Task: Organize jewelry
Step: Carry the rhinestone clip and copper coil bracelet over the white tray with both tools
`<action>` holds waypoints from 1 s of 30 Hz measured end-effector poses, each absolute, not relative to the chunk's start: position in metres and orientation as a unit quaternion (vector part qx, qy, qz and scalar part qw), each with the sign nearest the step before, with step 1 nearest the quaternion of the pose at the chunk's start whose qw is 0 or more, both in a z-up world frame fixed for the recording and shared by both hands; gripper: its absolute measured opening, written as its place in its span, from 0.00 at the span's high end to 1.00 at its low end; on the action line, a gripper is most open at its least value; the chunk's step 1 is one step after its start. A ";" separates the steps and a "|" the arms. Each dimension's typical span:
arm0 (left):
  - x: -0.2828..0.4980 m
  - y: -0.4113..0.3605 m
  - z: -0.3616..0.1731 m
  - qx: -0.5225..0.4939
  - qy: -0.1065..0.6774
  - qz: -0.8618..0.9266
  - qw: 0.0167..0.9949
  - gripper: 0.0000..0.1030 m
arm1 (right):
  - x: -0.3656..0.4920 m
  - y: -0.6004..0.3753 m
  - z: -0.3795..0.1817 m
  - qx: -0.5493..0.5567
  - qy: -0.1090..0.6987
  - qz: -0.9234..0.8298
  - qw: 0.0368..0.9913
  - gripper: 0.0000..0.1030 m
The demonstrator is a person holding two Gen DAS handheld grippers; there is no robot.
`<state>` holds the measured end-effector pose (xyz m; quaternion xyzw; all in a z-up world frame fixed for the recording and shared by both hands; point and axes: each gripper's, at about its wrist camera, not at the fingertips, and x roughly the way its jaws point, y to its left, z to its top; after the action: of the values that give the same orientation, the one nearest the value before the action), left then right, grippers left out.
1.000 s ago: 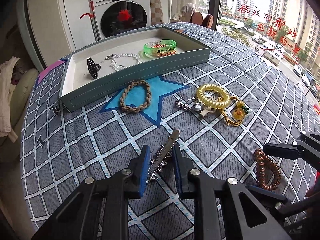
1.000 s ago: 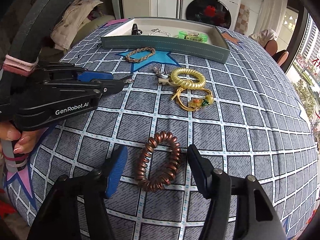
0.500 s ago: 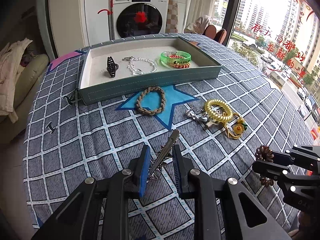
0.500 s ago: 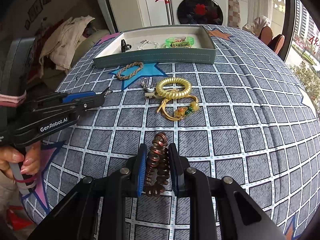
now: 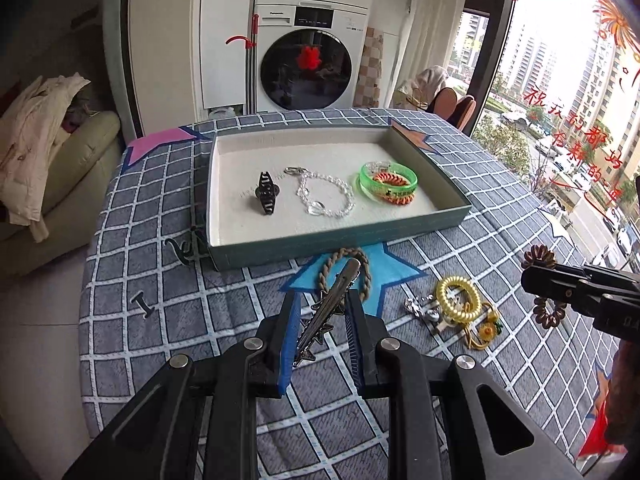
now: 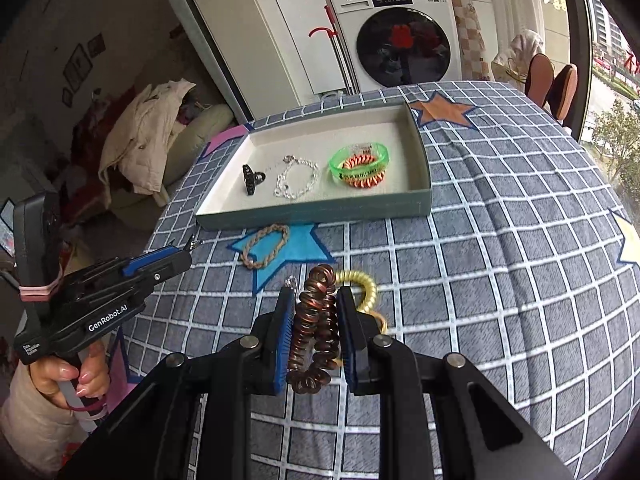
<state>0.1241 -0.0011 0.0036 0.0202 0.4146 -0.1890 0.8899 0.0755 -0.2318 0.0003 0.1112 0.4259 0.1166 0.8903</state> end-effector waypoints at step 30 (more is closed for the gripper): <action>0.260 -0.018 -0.041 0.069 0.471 -0.144 0.868 0.59 | 0.272 -0.201 -0.058 0.147 0.495 0.136 0.845 0.77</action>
<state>0.2604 -0.0185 -0.0411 0.0685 0.4707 -0.1440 0.8678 0.2717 -0.2008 -0.0577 0.1468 0.4954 0.1359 0.8453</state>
